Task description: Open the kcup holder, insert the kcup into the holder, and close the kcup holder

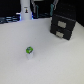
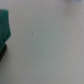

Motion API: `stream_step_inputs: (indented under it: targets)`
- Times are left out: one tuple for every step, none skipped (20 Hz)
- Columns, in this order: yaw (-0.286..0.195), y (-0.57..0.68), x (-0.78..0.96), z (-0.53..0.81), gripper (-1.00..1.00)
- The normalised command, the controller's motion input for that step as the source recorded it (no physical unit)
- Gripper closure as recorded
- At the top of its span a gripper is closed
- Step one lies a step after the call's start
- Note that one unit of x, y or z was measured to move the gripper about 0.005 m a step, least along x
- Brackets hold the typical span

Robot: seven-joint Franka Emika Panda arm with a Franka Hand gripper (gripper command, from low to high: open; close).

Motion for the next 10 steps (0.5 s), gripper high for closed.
stream_step_inputs:
  targets:
    - [-0.19, 0.7, -0.22, 0.05, -1.0]
    - [-0.188, 0.68, -0.21, 0.05, -1.0]
    - [-0.192, 0.68, -0.21, 0.06, -1.0]
    - [-0.194, 0.69, -0.21, 0.06, -1.0]
    - [-0.199, 0.68, -0.21, 0.04, -1.0]
    - [-0.201, 0.67, -0.21, 0.02, -1.0]
    - [-0.205, 0.67, -0.19, 0.01, -1.0]
    - [-0.204, 0.67, -0.2, 0.01, -1.0]
    - [-0.203, 0.67, -0.21, 0.01, -1.0]
    - [-0.206, 0.66, -0.22, -0.01, -1.0]
